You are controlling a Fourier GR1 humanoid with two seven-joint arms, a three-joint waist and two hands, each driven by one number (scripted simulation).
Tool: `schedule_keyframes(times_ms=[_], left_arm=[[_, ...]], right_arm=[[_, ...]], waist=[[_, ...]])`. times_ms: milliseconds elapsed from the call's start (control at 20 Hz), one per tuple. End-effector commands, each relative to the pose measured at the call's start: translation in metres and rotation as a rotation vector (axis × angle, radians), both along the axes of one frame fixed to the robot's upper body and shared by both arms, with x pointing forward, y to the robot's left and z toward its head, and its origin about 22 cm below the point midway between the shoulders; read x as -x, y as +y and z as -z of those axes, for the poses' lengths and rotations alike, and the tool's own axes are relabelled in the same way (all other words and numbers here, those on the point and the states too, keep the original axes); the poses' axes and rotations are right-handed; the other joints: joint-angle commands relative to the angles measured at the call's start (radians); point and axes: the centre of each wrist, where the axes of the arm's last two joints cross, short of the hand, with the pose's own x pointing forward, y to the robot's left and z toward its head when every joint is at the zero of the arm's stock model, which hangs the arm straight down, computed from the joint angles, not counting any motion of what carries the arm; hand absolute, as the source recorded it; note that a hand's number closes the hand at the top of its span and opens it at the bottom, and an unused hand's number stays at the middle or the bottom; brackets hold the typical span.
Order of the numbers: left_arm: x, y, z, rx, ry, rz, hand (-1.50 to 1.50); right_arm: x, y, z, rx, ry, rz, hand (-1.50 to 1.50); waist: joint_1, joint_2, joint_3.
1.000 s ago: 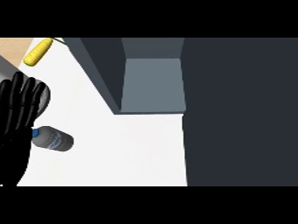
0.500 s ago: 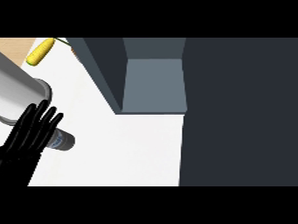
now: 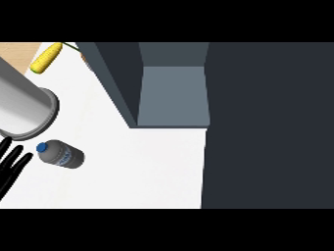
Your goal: Pick up the bottled water, place it into the cabinet and close the cabinet
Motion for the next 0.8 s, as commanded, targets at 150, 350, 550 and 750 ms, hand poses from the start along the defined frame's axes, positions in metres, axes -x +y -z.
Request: schedule_keyframes(times_ms=[150,350,550,750], left_arm=[[0.014,0.019,0.012,0.006,0.02,-0.006,-1.5],[0.016,0.035,0.017,0.003,0.021,-0.046,-1.5],[0.029,0.053,0.02,-0.026,-0.016,-0.017,-1.5],[0.026,0.069,0.024,0.015,-0.034,-0.037,-1.5]], right_arm=[[0.013,0.005,0.005,-0.02,0.019,-0.003,-1.5],[0.021,0.002,0.014,-0.02,0.014,-0.01,-1.5],[0.031,-0.009,0.013,0.019,0.014,-0.022,-1.5],[0.019,-0.017,0.023,-0.004,-0.014,0.0,-1.5]], waist=[[0.0,0.001,0.0],[-0.002,0.001,0.0],[-0.001,0.0,0.0],[-0.001,0.001,0.0]])
